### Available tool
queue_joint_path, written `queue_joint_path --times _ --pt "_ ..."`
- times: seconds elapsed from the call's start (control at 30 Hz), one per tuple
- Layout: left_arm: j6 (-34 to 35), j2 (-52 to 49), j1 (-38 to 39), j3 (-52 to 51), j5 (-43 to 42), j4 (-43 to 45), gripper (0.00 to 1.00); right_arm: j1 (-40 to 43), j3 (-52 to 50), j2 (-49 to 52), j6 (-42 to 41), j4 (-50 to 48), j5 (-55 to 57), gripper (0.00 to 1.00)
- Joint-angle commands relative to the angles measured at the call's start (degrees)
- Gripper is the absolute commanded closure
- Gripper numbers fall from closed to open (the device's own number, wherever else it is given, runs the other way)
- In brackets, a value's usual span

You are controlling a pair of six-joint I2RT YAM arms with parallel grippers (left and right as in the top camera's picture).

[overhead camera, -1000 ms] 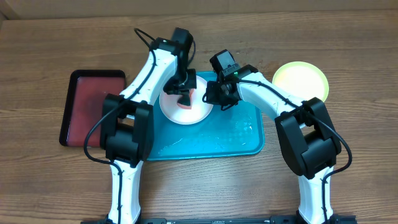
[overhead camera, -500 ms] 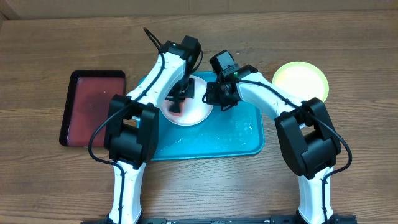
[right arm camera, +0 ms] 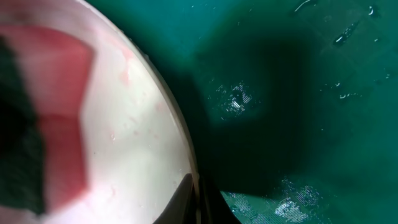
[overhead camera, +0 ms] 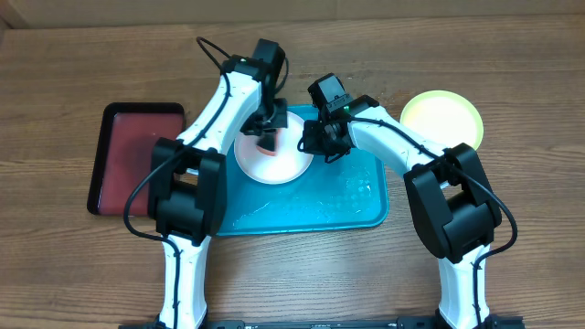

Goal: Clean dirty plates on tray and stack at the side

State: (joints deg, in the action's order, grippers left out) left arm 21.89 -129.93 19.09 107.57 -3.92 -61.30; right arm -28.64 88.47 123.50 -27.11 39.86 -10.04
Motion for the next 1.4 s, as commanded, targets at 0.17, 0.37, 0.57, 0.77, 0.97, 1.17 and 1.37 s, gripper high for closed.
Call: queue_joint_path --times 0.17,0.37,0.57,0.77,0.97,1.17,1.37 --pt "-5.16 -1.03 3.98 -0.68 -2.86 -3.61 0.96 -0.92 -0.35 0.42 0.52 -0.59 0.55 0.96" --pt "-1.42 -1.03 1.84 -0.68 16.92 -9.05 0.96 -0.92 -0.35 0.42 0.52 -0.31 0.55 0.96" --pt "5.75 -0.98 -2.10 -0.09 24.72 -9.77 0.96 -0.92 -0.35 0.42 0.52 -0.15 0.55 0.96" --pt "0.59 -0.90 -4.70 0.59 -0.26 -5.22 0.96 -0.92 -0.33 0.42 0.55 -0.17 0.52 0.96" --pt "-7.02 0.20 -5.40 2.01 -11.58 -3.15 0.96 -0.92 -0.11 0.39 0.57 -0.63 0.55 0.96" --pt "-4.81 7.30 -10.82 3.23 -10.32 -4.07 0.96 -0.92 3.04 0.37 3.58 0.74 0.55 0.96" --pt "2.12 14.49 -21.77 3.23 0.46 -6.71 0.96 -1.27 7.41 0.37 6.97 2.93 0.74 0.96"
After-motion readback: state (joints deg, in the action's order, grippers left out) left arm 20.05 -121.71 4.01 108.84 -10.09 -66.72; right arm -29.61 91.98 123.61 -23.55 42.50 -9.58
